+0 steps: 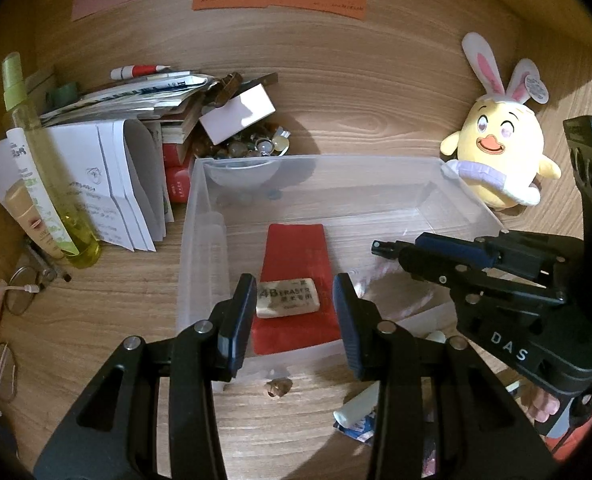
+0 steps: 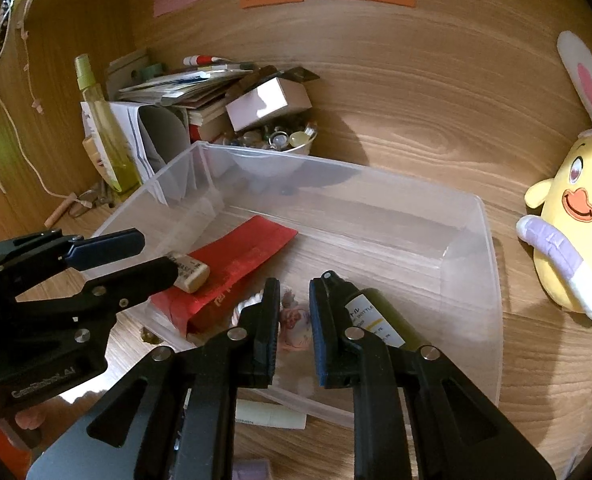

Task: Organize objects
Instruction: 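Release the eraser onto the red packet while the right tool drops the bracelet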

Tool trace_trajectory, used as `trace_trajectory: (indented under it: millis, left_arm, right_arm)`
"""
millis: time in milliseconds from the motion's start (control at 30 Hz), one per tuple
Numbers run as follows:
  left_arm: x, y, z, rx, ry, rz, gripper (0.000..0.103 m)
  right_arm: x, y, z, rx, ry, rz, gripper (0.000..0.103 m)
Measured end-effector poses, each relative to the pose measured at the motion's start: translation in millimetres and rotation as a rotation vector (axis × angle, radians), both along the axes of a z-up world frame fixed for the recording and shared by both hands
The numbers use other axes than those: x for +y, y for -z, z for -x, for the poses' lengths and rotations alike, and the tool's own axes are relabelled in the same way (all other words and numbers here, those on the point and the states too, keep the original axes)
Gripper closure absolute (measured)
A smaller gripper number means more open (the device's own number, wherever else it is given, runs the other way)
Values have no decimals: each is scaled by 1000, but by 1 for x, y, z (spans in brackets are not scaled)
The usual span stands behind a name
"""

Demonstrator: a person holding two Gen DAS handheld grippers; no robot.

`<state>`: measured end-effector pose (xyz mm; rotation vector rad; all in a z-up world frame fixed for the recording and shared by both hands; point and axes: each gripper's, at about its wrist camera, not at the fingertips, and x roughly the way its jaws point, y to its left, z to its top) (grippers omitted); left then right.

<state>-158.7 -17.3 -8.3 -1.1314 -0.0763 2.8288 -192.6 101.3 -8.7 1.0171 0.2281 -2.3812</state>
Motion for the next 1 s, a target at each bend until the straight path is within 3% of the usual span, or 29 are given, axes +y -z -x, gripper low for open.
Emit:
trace_trajectory:
  millis: [100, 200, 367, 600, 1000]
  left_arm:
    - [0, -3, -4, 9, -2, 6, 63]
    - [-1, -9, -10, 23, -7, 9, 60]
    - [-7, -20, -25, 55, -34, 18, 37]
    - [-18, -26, -44, 67, -60, 29, 36]
    - [-26, -1, -58, -5, -66, 37, 36]
  right_arm:
    - [1, -2, -2, 7, 5, 3, 70]
    - [2, -7, -6, 28, 4, 4, 67]
    - [6, -19, -15, 71, 10, 8, 53]
    - [14, -31, -36, 122, 14, 9, 33]
    - [38, -25, -64, 111, 42, 3, 33]
